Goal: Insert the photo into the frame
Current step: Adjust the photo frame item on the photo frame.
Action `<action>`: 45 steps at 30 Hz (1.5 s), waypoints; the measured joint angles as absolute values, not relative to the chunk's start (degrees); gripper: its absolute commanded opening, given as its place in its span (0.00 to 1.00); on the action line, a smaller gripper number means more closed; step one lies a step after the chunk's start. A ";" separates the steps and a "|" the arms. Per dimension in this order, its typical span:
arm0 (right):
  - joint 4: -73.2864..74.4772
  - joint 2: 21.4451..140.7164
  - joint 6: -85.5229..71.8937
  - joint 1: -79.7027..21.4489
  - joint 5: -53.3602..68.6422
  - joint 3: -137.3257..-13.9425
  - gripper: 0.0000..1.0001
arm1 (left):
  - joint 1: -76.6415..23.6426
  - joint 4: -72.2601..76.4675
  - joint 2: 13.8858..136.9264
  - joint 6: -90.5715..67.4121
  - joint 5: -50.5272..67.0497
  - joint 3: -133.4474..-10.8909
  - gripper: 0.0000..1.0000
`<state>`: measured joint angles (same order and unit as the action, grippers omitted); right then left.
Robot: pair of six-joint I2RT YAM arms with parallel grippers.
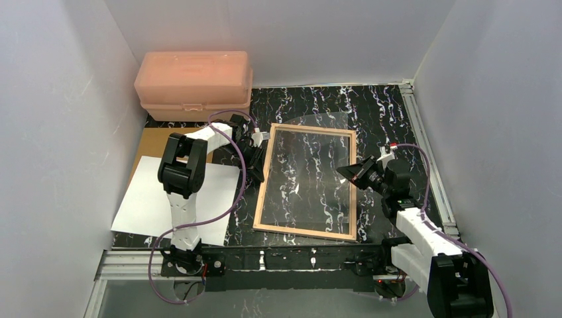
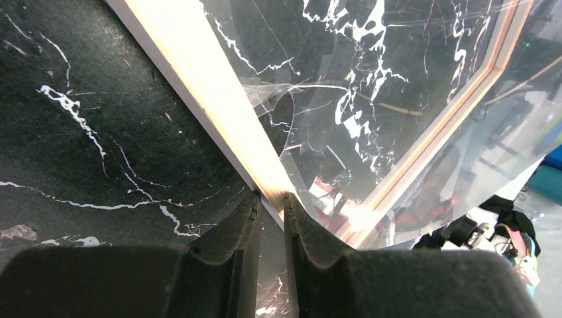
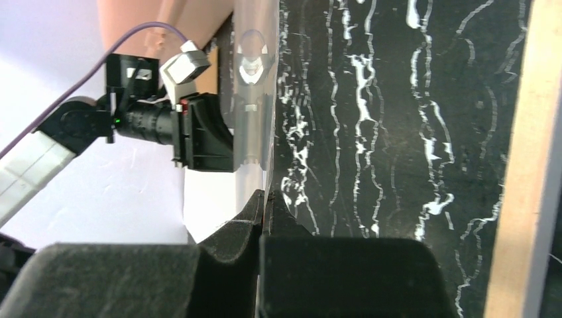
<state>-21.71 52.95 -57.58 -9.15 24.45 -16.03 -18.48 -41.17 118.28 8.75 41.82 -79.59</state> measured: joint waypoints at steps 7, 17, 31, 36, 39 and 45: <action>-16.40 55.18 -52.62 -8.54 22.09 -17.47 0.01 | -18.39 -42.00 117.97 8.91 40.97 -79.59 0.00; -10.50 55.99 -48.27 -9.21 20.51 -17.85 0.01 | -18.72 -42.54 117.97 9.15 41.23 -79.48 0.00; -5.87 60.27 -45.01 -10.79 19.57 -21.02 0.35 | -18.72 -42.59 117.97 9.17 41.32 -79.48 0.00; -0.60 61.04 -42.09 -11.42 18.20 -23.33 0.47 | -18.87 -42.41 117.97 9.17 41.63 -79.22 0.00; 2.98 62.08 -40.16 -11.64 17.15 -25.02 0.59 | -19.22 -42.30 117.97 9.19 42.06 -79.07 0.00; 9.13 63.94 -36.38 -12.62 14.76 -28.88 0.77 | -19.62 -42.02 117.97 9.19 42.87 -78.70 0.00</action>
<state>9.13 63.94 -36.38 -12.62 14.76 -28.88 -19.62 -42.02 117.97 9.19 42.87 -78.70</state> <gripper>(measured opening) 0.702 0.089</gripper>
